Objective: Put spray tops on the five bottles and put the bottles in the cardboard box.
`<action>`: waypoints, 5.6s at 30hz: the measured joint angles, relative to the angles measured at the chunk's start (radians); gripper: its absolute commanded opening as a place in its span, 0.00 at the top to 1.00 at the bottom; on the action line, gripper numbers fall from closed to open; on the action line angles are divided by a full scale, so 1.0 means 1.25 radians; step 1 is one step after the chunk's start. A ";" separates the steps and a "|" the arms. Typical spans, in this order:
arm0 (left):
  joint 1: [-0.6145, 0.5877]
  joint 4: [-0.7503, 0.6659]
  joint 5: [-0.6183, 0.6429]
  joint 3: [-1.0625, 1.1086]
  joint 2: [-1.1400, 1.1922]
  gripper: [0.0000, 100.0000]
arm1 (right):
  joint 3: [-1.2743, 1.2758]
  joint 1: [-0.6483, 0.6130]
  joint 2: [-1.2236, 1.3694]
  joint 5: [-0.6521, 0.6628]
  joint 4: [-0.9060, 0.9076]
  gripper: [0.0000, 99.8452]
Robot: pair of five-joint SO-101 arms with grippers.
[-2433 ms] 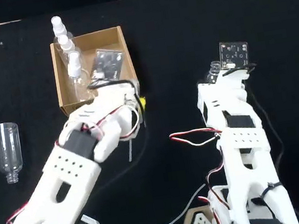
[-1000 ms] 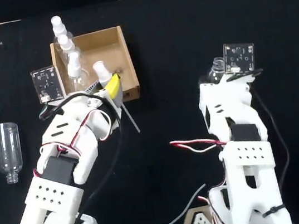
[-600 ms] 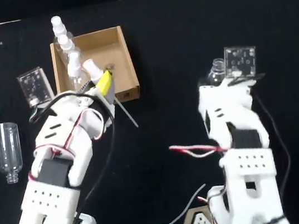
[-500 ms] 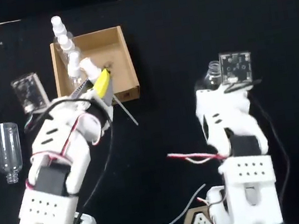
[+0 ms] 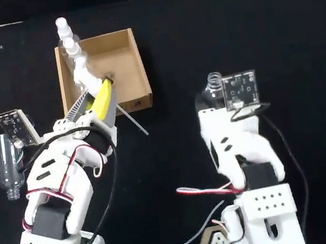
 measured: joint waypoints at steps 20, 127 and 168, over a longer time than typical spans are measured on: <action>-0.114 0.000 0.260 0.000 -0.004 0.97 | 0.254 -0.193 -0.423 0.083 0.001 0.88; 0.140 -0.196 0.215 0.220 -0.006 0.97 | 0.290 -0.285 -0.423 0.303 0.037 0.88; 0.156 -0.198 0.134 0.220 -0.006 0.97 | 0.290 -0.285 -0.423 0.303 0.037 0.88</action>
